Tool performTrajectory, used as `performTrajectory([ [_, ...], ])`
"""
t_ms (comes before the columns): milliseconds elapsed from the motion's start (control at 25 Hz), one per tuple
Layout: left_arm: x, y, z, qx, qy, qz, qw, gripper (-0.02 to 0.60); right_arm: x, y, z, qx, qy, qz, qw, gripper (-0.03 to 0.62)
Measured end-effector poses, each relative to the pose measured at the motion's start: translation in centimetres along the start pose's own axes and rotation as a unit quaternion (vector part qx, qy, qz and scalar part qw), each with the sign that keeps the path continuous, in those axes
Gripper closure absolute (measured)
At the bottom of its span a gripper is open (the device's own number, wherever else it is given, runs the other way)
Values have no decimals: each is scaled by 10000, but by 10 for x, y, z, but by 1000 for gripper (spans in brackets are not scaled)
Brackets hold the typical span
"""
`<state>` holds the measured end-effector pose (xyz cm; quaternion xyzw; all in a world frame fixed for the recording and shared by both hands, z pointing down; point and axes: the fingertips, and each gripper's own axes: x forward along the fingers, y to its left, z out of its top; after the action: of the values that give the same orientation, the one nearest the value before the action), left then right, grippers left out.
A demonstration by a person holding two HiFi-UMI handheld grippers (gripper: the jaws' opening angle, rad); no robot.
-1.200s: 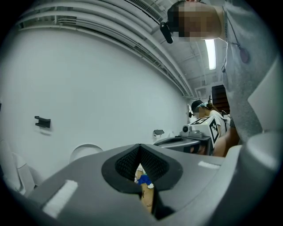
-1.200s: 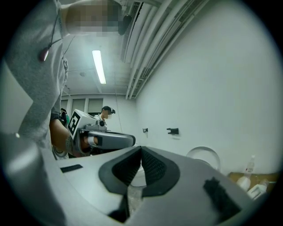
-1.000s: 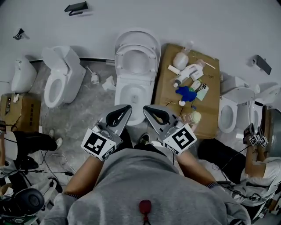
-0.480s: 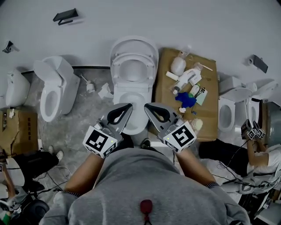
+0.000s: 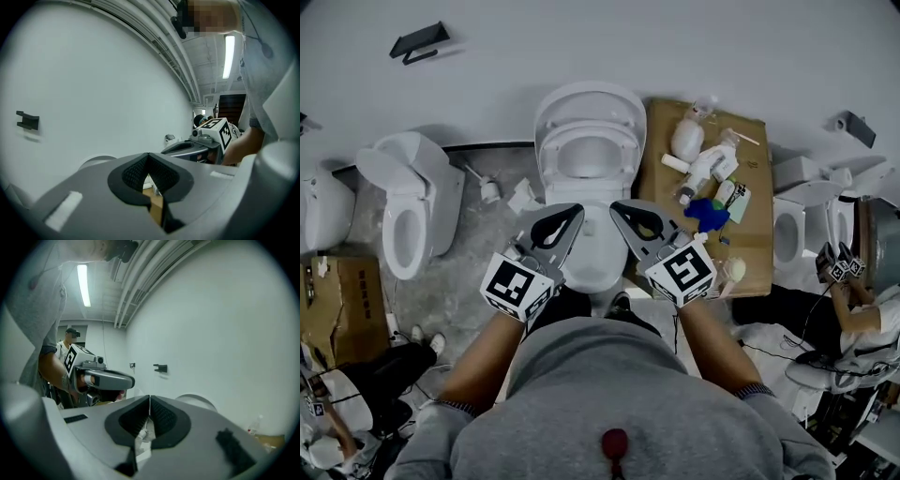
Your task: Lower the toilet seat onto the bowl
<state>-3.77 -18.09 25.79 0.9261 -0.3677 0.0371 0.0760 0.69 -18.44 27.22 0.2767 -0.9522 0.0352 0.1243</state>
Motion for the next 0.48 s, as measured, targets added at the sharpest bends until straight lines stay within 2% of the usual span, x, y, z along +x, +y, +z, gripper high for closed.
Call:
performTrajectory([
  [200,18,45,-19,4,132,-33,9999,575,40,-25,-9,91,188,-199,9996,577],
  [480,47,97,-48,-94,315,-72,9994,577,94,-71,-49,-6,1040,-346,9940,577],
])
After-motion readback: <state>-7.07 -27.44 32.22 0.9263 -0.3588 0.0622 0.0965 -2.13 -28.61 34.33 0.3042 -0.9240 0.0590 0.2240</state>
